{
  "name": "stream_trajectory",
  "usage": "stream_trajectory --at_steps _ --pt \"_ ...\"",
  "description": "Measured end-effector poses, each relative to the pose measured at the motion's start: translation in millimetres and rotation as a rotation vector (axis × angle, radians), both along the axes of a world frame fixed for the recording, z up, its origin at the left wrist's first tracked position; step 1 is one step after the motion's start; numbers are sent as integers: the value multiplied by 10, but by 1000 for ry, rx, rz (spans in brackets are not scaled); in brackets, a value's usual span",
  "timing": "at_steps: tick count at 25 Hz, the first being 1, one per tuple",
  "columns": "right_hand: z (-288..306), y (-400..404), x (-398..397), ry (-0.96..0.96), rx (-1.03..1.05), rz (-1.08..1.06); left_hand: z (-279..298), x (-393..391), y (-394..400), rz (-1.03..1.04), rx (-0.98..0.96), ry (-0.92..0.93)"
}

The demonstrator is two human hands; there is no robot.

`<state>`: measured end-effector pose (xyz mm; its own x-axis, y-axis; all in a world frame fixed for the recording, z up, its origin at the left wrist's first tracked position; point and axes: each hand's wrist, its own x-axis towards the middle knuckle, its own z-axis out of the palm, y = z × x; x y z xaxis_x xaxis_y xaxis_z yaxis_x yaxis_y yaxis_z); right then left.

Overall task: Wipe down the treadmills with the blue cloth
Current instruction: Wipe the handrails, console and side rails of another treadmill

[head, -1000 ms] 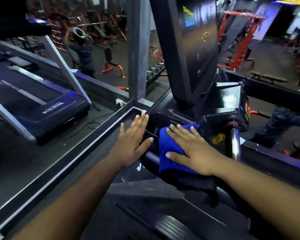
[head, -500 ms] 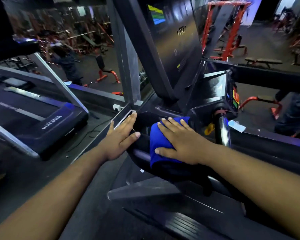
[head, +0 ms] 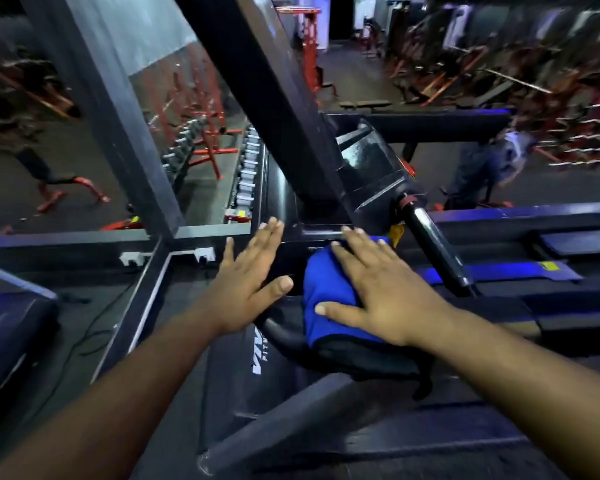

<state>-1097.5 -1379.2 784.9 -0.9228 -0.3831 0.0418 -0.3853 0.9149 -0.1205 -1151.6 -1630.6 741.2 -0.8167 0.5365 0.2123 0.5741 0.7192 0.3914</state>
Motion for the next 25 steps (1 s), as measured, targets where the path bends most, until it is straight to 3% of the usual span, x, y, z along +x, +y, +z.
stream_trajectory --at_steps 4,8,10,13,16,18,20,23,25 --pt "-31 -557 228 -34 105 -335 62 -250 -187 -165 78 -182" --pt "-38 -1501 95 122 91 -482 178 -400 -307 -283 252 -420" --pt "-35 -1605 -13 102 46 -523 170 -421 -343 -303 312 -514" --pt "-59 -1222 202 182 8 -260 138 -432 -362 -317 274 -478" --pt "-57 -499 406 58 65 -13 104 -436 -338 -317 266 -446" --pt "-15 -228 238 -19 85 -127 85 -417 -320 -298 275 -441" --pt "10 -268 -65 -107 50 -371 89 -393 -297 -274 302 -453" --pt "-13 -689 -420 -167 51 -691 66 -399 -259 -261 361 -477" --pt "-31 -1050 -511 -167 6 -729 34 -436 -260 -249 407 -534"
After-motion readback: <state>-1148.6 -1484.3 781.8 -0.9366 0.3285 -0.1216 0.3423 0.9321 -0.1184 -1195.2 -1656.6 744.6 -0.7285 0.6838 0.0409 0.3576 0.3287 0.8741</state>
